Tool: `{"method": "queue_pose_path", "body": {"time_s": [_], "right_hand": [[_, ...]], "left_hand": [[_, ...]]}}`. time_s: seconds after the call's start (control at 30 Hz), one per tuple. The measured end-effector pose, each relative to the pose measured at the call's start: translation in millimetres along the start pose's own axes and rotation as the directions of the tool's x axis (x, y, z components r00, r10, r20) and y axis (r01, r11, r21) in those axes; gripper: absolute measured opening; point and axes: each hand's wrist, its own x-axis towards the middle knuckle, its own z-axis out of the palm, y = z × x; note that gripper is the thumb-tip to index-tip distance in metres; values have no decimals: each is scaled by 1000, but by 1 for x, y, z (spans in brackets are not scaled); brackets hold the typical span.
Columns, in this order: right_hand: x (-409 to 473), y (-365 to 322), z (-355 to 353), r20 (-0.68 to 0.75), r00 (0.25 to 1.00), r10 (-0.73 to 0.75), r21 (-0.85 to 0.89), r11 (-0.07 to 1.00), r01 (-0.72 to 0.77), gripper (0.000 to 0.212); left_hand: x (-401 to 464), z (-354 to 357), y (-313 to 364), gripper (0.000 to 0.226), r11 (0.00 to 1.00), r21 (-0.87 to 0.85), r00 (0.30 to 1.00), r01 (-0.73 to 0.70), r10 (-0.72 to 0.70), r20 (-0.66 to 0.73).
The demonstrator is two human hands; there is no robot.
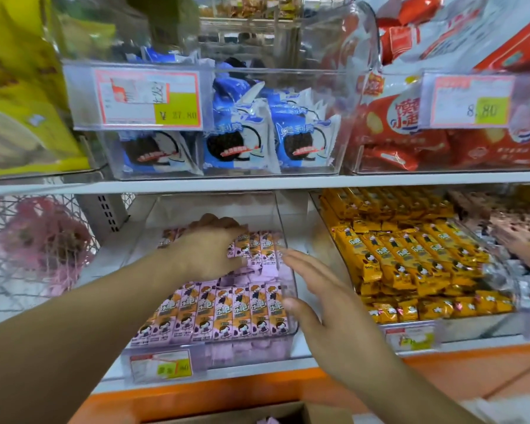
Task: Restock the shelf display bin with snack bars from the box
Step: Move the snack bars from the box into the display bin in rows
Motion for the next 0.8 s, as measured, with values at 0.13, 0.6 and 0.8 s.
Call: {"method": "queue_pose_path", "body": {"time_s": [0.13, 0.6, 0.8], "right_hand": [[-1, -1, 0, 9, 1000, 6, 9, 1000, -6, 60], [-59, -62, 17, 39, 968, -247, -81, 965, 249, 30], [-98, -52, 105, 537, 839, -86, -81, 985, 152, 46]], "left_hand": [[-18, -1, -3, 75, 999, -40, 999, 2, -4, -50], [-262, 15, 29, 23, 805, -587, 938, 88, -265, -222], [-341, 120, 8, 39, 701, -594, 907, 394, -402, 127]]}}
